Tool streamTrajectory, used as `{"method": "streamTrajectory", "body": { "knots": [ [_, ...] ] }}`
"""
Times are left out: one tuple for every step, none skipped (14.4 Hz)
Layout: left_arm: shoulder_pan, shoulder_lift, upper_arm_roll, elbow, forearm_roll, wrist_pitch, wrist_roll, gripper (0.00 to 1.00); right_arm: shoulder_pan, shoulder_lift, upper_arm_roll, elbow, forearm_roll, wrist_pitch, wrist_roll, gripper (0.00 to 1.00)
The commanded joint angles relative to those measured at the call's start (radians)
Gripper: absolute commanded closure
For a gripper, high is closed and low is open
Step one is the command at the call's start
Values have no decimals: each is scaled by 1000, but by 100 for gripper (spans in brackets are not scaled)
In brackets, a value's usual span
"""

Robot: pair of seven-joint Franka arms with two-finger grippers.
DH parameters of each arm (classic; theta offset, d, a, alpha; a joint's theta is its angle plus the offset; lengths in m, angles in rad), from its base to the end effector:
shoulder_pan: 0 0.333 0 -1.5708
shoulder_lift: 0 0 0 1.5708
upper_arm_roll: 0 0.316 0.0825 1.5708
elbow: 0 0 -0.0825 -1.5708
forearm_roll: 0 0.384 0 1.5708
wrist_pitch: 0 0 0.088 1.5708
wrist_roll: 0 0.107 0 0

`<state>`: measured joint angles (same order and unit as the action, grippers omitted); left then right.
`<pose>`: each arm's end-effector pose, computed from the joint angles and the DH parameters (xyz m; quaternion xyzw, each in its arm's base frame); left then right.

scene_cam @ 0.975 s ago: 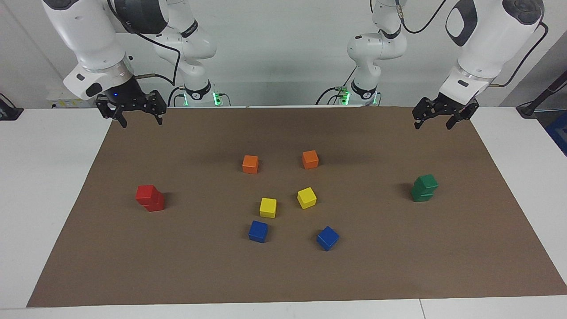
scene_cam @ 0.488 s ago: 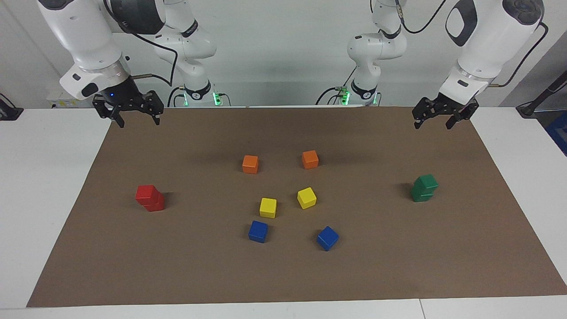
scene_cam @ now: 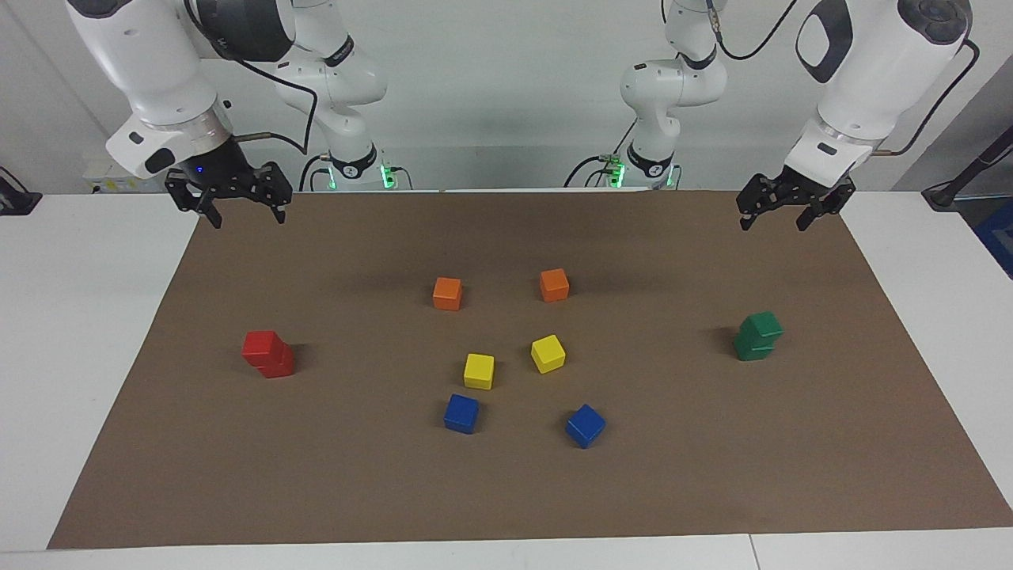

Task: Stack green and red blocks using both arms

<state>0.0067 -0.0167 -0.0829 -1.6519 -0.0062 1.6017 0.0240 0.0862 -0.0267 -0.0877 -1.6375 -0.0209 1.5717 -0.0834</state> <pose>0.5484 -0.0429 0.5980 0.9986 -0.0499 -0.0168 0.0020 0.5448 -0.0037 0.6078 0.9989 0.0412 -0.0200 0.0084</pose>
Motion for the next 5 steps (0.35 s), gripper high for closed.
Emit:
{"method": "streamTrajectory", "body": {
  "knots": [
    [10, 1, -11, 14, 2, -9, -12, 0, -3, 8, -4, 15, -1, -5, 14, 0],
    [10, 1, -11, 14, 2, -9, -12, 0, -3, 8, -3, 13, -1, -4, 14, 0],
    [10, 1, -11, 14, 3, -9, -12, 0, -3, 8, -3, 13, -1, -5, 14, 0],
    [10, 1, -11, 12, 2, -9, -12, 0, -3, 8, -3, 13, -2, -4, 14, 0],
    [10, 1, -11, 12, 2, -9, -15, 0, -3, 8, -3, 13, -4, -4, 14, 0]
  ]
}}
